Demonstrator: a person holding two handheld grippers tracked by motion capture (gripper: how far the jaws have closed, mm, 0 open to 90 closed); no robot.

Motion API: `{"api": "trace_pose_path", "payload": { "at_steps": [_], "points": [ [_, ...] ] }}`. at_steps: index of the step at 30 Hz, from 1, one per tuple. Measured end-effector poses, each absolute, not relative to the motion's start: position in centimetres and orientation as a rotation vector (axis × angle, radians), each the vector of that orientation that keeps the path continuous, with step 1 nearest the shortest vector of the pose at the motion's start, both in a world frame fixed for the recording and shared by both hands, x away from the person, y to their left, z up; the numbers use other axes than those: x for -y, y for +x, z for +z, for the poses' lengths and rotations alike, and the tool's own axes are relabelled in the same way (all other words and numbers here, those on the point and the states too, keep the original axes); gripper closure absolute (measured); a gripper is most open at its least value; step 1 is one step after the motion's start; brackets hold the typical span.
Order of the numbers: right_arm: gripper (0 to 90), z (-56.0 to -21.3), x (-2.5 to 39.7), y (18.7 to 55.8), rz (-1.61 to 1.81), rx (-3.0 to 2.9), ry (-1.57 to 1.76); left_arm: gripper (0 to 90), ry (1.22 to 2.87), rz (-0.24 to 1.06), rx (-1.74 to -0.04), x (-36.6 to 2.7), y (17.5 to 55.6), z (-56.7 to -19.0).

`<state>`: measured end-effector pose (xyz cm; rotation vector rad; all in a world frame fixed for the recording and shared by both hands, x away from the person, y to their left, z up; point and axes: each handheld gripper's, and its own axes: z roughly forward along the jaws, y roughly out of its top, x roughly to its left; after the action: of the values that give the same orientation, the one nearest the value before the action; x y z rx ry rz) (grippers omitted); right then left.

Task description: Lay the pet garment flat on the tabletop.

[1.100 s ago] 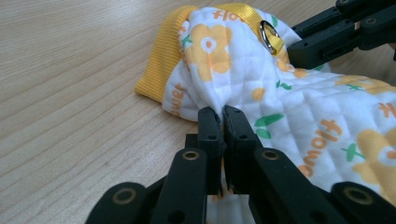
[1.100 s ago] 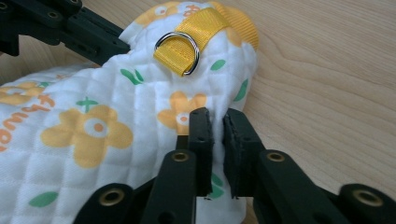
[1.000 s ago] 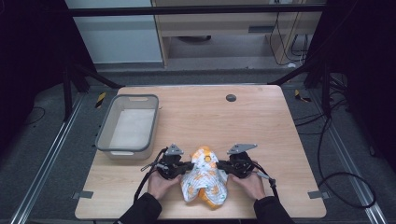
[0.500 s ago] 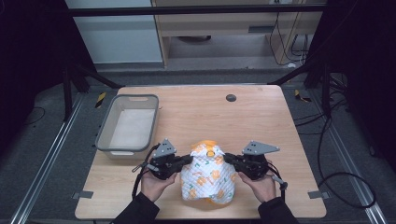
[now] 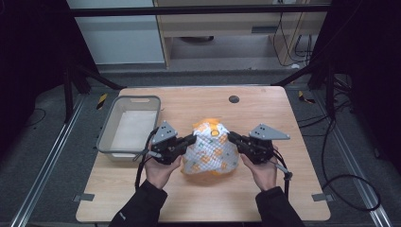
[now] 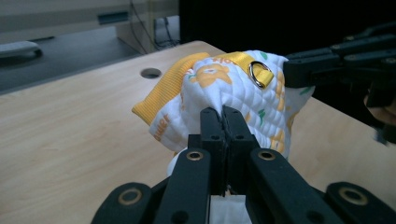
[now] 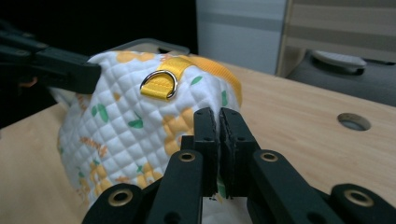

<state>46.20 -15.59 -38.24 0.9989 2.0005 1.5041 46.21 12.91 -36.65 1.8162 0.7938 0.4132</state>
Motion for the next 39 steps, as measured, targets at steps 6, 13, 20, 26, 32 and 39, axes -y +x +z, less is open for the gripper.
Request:
{"api": "trace_pose_path", "payload": {
  "at_steps": [6,13,20,26,32,39],
  "points": [
    [76.0,-39.2,14.4,50.4,1.427,-1.817,1.091,77.2,1.706,0.518,-0.944,-11.9,50.3,-37.2],
    [60.1,-39.7,15.2,51.6,1.290,-1.829,1.104,46.4,1.677,0.582,-1.034,-14.4,51.5,-38.0],
    [49.4,-39.0,17.4,49.4,1.292,-1.873,1.054,39.3,1.729,0.567,-1.020,-17.1,49.9,-38.6],
    [42.1,-40.3,19.7,46.8,1.294,-1.970,1.057,35.8,1.817,0.546,-1.014,-18.4,47.5,-40.6],
    [37.9,-42.7,20.3,45.7,1.274,-2.053,1.074,34.0,1.867,0.517,-0.989,-18.5,46.0,-43.1],
    [36.0,-46.3,19.5,45.3,1.211,-2.158,1.097,32.6,1.971,0.475,-0.982,-17.2,45.7,-46.0]
  ]
}}
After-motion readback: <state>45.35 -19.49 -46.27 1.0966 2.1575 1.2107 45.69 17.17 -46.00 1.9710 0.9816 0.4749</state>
